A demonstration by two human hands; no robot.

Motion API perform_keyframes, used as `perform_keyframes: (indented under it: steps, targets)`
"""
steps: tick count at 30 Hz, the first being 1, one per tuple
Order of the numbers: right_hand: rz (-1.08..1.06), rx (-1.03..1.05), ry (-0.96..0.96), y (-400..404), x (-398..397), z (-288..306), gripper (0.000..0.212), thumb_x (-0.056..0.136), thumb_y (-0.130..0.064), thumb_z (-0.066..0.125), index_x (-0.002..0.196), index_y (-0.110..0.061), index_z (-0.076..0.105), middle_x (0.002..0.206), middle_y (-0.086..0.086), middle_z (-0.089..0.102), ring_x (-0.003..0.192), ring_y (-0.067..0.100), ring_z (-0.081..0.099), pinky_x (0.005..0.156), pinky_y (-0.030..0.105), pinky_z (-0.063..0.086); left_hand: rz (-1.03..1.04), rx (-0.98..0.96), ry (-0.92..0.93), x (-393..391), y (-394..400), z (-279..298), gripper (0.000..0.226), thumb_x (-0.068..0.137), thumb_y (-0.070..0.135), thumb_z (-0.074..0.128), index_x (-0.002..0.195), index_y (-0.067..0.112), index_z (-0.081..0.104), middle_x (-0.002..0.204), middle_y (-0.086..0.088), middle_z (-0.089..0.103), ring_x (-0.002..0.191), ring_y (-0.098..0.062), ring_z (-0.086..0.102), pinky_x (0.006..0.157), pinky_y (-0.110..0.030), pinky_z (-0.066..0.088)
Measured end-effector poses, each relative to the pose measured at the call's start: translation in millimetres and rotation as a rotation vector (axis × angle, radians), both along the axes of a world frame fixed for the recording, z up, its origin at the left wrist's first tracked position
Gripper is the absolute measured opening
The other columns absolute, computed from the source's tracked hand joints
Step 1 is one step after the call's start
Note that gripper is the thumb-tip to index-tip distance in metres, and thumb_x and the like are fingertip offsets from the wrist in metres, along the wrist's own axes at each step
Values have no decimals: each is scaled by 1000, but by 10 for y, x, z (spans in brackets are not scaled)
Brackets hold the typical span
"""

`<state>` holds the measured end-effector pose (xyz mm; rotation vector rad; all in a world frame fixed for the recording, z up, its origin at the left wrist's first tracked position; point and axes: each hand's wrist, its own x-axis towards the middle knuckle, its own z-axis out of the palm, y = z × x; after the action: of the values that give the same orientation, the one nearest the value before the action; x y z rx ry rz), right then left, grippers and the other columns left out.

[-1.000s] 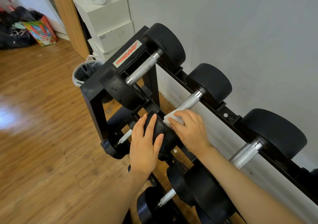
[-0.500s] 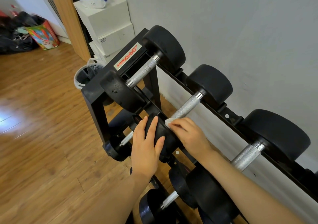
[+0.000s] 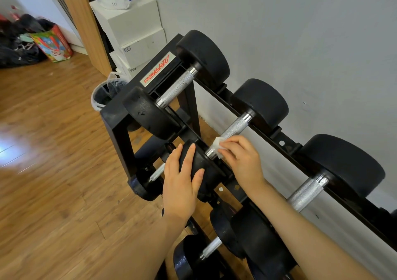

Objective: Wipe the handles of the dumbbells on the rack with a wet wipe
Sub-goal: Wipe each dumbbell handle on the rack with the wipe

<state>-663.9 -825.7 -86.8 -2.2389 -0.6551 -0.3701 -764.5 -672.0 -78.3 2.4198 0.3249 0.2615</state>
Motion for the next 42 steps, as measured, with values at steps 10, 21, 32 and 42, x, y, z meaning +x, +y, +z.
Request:
perform_keyframes:
  steps: [10, 21, 32, 42]
  targets:
    - [28, 31, 43, -10, -37, 4, 20, 86, -15, 65, 102, -4, 69, 103, 8, 63, 96, 15, 61, 81, 27, 56, -5, 12, 34, 1, -4, 15, 61, 95, 56, 23, 152, 39, 17, 160, 1, 20, 147, -19, 16, 113, -37, 17]
    - [-47, 115, 142, -69, 3, 75, 17, 84, -7, 72, 101, -8, 70, 104, 1, 62, 97, 13, 60, 79, 28, 57, 2, -3, 37, -10, -14, 51, 62, 93, 58, 21, 152, 39, 18, 160, 2, 21, 146, -18, 15, 114, -35, 16]
    - [-96, 201, 229, 8, -89, 75, 15, 85, -6, 70, 99, -9, 67, 104, -4, 57, 91, 5, 60, 78, 16, 52, 4, 16, 24, -6, 0, 21, 59, 96, 56, 22, 153, 36, 21, 158, -1, 25, 146, -21, 20, 114, -35, 16]
    - [-118, 232, 244, 2, -98, 59, 15, 85, -4, 69, 99, -9, 68, 106, -5, 56, 95, 11, 62, 81, 23, 56, 7, 7, 28, -10, -5, 62, 62, 96, 54, 25, 153, 31, 29, 159, -2, 26, 146, -22, 20, 113, -34, 16]
